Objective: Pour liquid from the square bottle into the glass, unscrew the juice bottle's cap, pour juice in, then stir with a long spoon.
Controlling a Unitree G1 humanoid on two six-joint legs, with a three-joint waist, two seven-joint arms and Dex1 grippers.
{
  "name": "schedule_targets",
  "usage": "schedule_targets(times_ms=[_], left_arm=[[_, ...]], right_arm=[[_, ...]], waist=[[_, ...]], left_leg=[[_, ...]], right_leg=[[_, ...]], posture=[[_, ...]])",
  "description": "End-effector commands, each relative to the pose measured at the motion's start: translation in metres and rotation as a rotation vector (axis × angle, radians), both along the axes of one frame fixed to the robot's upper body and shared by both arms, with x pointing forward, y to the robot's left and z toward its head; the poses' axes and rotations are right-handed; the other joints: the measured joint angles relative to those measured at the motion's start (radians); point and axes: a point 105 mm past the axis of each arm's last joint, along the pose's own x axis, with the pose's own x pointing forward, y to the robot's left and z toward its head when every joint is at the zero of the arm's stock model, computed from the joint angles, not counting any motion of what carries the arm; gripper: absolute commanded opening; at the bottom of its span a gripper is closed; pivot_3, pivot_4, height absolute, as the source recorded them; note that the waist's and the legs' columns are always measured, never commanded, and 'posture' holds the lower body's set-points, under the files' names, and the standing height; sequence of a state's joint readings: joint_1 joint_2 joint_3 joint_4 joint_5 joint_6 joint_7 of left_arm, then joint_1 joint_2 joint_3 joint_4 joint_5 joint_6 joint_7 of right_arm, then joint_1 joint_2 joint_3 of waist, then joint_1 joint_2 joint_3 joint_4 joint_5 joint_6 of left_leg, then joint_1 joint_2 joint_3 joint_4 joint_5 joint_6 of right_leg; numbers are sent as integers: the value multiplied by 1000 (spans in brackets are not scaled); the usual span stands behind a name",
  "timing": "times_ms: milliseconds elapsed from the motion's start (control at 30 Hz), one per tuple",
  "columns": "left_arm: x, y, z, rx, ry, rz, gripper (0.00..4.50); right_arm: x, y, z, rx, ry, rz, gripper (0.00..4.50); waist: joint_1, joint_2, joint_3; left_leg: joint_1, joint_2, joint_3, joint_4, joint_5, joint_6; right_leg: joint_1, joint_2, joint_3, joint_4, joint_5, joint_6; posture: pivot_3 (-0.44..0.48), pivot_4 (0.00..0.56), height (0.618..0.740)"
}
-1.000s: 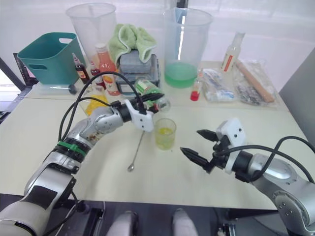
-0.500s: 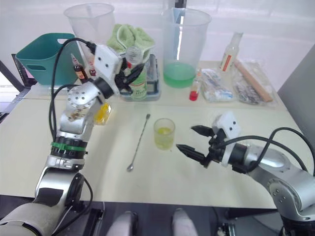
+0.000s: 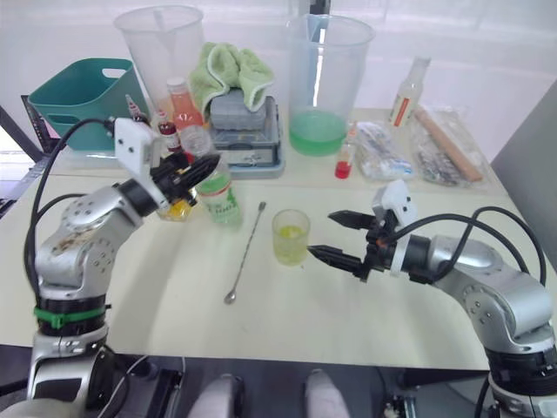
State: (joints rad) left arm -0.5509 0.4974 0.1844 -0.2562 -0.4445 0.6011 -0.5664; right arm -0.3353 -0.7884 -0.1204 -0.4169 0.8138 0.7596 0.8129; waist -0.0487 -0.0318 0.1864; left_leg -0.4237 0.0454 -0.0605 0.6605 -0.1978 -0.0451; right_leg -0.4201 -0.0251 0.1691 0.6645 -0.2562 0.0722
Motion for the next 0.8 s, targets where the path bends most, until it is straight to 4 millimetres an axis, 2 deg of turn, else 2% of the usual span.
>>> schedule_targets(times_ms=[33, 200, 500, 667, 800], left_arm=[[-28, 11, 27, 14, -117, 4, 1280], [-54, 30, 14, 54, -39, -12, 1280], [-85, 92, 5, 138, 60, 138, 1280], [-96, 135, 7, 164, 64, 276, 1280], [-95, 162, 14, 187, 33, 387, 1280]], right_arm=[[2, -5, 7, -9, -42, 16, 4480], [2, -17, 8, -13, -40, 41, 4480], [-7, -20, 15, -32, -50, 189, 4480], [-7, -13, 26, 12, -86, 226, 4480], [-5, -10, 27, 5, -94, 227, 4480]], waist=[[0, 0, 0], [-1, 0, 0], [-13, 0, 0], [-21, 0, 0], [-18, 0, 0]], left_leg=[[0, 0, 0, 0, 0, 0], [0, 0, 0, 0, 0, 0], [1, 2, 2, 0, 0, 0], [2, 2, 2, 0, 0, 0], [1, 3, 2, 0, 0, 0]], right_leg=[[0, 0, 0, 0, 0, 0], [0, 0, 0, 0, 0, 0], [0, 0, 0, -1, -3, 3], [-1, 1, 0, -1, -4, 2], [-1, 1, -1, -1, -6, 4]], posture=[[0, 150, 728], [0, 150, 728], [0, 150, 728], [0, 150, 728], [0, 150, 728]])
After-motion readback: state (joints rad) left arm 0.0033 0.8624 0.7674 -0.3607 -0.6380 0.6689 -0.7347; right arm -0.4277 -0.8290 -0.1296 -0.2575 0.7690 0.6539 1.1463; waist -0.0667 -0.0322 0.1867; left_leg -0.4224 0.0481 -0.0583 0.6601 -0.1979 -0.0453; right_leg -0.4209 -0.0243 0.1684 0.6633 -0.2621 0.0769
